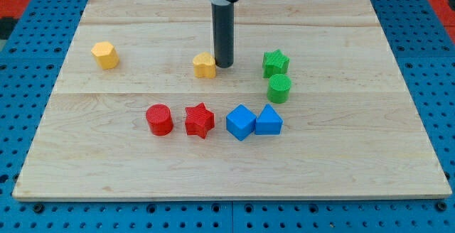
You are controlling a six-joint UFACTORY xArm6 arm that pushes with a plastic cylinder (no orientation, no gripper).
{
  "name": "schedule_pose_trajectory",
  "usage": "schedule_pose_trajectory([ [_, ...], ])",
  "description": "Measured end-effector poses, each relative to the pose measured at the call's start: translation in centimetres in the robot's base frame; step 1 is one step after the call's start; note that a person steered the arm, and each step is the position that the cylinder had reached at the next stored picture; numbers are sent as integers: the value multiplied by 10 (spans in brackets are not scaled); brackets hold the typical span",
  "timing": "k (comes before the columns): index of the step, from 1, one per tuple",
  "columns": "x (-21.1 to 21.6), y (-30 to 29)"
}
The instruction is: Separate the green star from green circle
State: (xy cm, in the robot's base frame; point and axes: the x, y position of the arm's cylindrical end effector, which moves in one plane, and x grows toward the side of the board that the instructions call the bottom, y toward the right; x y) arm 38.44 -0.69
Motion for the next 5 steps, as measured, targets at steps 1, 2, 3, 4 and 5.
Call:
schedule_pose_trajectory([
  [1,1,-94],
  [2,2,-196],
  [3,-4,-117],
  [4,-42,-69],
  [5,-76,-41],
])
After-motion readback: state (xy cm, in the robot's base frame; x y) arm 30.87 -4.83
